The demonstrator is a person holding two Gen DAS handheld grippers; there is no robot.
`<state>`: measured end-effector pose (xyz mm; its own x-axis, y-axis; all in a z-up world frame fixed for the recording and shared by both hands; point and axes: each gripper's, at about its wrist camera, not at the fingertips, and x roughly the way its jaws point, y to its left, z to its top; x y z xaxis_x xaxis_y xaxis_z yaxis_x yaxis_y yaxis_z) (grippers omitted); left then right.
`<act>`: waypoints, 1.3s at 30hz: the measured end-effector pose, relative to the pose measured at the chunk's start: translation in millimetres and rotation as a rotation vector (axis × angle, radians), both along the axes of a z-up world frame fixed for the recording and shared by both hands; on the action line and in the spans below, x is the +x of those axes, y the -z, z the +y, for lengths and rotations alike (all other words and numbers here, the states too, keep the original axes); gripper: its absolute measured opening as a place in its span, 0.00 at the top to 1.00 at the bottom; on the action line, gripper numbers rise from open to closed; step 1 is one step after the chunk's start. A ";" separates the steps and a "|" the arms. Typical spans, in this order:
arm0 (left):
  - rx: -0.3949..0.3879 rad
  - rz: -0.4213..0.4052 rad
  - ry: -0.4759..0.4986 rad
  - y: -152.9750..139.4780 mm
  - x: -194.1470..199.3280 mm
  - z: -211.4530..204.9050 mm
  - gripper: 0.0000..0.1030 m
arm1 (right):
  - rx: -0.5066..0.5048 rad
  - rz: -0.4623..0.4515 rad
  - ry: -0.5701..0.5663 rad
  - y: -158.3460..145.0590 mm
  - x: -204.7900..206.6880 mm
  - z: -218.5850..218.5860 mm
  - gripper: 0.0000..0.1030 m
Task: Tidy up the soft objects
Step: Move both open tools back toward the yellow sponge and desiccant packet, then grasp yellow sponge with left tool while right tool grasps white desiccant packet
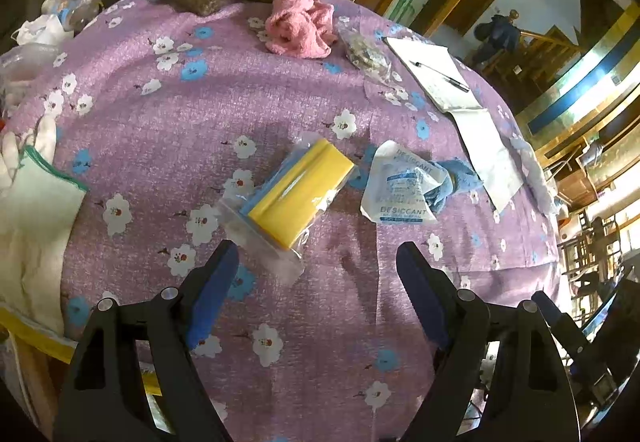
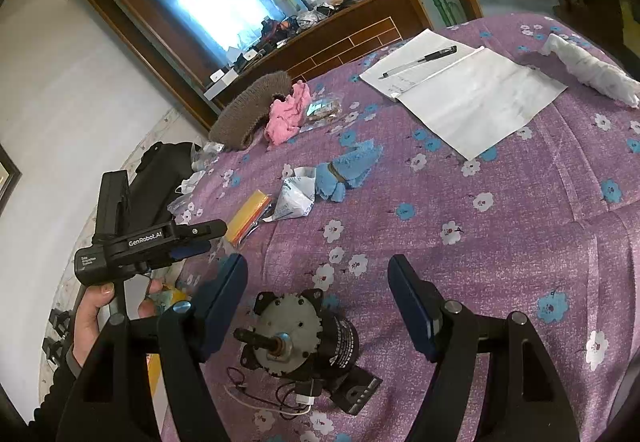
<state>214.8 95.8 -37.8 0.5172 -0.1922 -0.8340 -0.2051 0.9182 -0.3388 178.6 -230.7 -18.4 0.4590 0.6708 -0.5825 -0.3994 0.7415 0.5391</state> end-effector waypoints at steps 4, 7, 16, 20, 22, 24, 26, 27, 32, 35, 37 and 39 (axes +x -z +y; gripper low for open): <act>-0.003 -0.009 0.012 -4.4 -1.3 0.0 0.21 | 0.002 0.003 0.000 -0.2 0.5 -0.2 0.29; -0.013 -0.021 0.026 -6.7 -1.5 0.2 0.21 | 0.009 0.000 0.001 -1.4 -0.3 -1.2 0.29; 0.005 -0.039 -0.030 -16.2 12.2 23.4 0.21 | 0.029 0.001 -0.008 -5.7 -2.7 -2.1 0.29; -0.019 0.001 -0.005 -4.5 29.4 25.2 0.21 | 0.029 0.006 -0.012 -5.9 -3.0 -1.4 0.29; 0.001 0.019 0.015 3.8 38.9 17.3 0.21 | 0.028 0.009 -0.014 -5.5 -2.9 -0.8 0.29; 0.047 0.057 0.049 14.7 51.9 5.6 0.21 | 0.027 0.009 -0.009 -4.7 -2.5 -1.0 0.29; 0.123 0.083 0.059 22.2 59.7 -4.7 0.35 | 0.027 0.013 -0.005 -3.8 -1.9 -1.4 0.29; 0.145 0.086 0.056 23.5 61.0 -5.7 0.43 | 0.028 0.013 -0.003 -3.5 -1.8 -1.9 0.29; 0.176 0.107 0.029 25.0 56.9 -0.6 0.64 | 0.034 0.003 -0.007 -5.9 -2.6 -1.6 0.29; 0.135 0.089 0.027 15.0 37.1 7.5 0.65 | 0.029 0.019 -0.042 -6.8 4.6 4.2 0.29; 0.093 0.060 0.047 3.1 15.6 9.6 0.65 | 0.006 0.073 -0.081 -5.9 20.2 15.3 0.29; 0.037 0.030 0.059 -8.5 -5.8 10.6 0.65 | -0.018 0.098 -0.131 -10.3 37.6 29.9 0.30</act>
